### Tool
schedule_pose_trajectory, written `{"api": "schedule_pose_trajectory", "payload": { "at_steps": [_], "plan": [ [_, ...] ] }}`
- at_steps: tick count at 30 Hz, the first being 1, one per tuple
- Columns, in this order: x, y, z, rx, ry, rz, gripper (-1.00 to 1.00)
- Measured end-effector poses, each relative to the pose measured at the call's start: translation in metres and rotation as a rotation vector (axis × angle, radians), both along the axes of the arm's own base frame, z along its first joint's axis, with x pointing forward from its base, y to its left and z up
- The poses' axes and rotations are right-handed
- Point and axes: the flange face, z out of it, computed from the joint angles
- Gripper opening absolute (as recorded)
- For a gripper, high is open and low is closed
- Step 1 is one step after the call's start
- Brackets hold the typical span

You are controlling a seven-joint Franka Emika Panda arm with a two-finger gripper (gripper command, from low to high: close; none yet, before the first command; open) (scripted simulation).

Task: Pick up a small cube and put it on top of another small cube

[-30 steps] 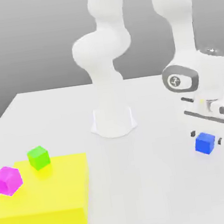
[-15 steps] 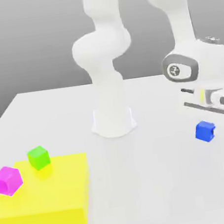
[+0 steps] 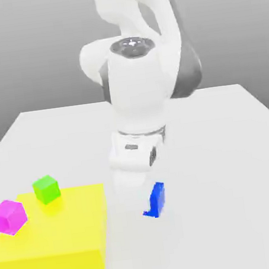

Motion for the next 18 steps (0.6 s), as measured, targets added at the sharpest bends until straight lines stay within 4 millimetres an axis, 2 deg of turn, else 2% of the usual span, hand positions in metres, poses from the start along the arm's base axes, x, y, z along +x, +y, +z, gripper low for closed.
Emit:
{"api": "schedule_pose_trajectory", "payload": {
  "at_steps": [2,4,7,8,9,14,15,18],
  "plan": [
    [-0.007,-0.059,0.011,0.002,0.001,-0.172,-1.00],
    [-0.022,-0.118,0.021,0.005,0.004,-0.344,-1.00],
    [-0.062,-0.203,0.036,0.011,0.009,-0.607,-1.00],
    [-0.070,-0.217,0.035,0.014,0.010,-0.654,-1.00],
    [-0.072,-0.222,0.031,0.017,0.009,-0.671,-1.00],
    [-0.072,-0.224,-0.012,0.018,0.009,-0.680,-1.00],
    [-0.074,-0.224,-0.021,0.016,0.010,-0.682,1.00],
    [-0.074,-0.224,-0.021,0.016,0.010,-0.682,1.00]
  ]
}}
